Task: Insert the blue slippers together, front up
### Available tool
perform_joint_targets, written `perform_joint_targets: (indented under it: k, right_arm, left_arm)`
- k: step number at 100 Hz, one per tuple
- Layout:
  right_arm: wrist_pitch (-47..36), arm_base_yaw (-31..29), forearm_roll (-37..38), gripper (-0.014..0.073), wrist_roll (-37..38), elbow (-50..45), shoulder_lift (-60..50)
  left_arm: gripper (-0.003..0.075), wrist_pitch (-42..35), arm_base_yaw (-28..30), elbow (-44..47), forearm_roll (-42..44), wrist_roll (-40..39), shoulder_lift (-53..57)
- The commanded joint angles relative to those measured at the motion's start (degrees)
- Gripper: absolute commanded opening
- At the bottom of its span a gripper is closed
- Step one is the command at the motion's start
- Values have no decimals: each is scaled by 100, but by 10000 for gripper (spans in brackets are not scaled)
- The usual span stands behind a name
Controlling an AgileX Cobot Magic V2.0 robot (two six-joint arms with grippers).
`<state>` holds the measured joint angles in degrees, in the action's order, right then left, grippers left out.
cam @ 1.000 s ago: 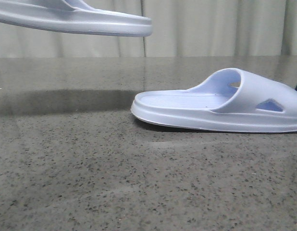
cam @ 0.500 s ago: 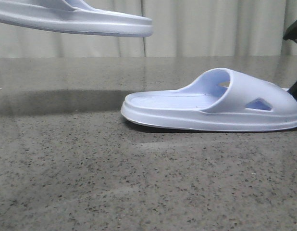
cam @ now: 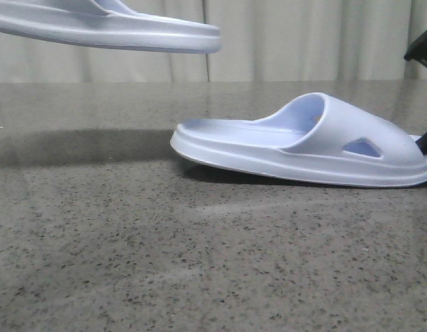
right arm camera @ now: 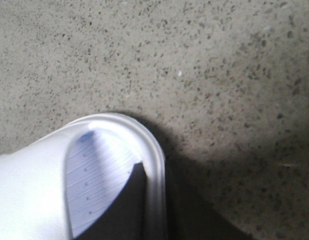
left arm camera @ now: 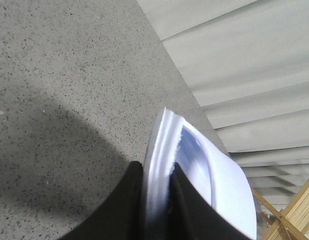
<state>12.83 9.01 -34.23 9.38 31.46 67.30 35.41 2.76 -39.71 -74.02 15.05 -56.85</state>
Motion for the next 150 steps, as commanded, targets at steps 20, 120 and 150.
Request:
perform_joint_targets:
  k: [20,120,150]
  right_arm:
    - [738,5,33,-107,-248,530,-1231]
    - [76,5,-121,-107,-322,1582,-2845]
    - [301,5,-328,-107,-322,1582,-2500]
  left_arm:
    - [29,20,9,-145,-312,-2,99]
    - [29,961,-71,-145,-1086,88,87]
    - [29,1148,-371,-145,-1432,325,87]
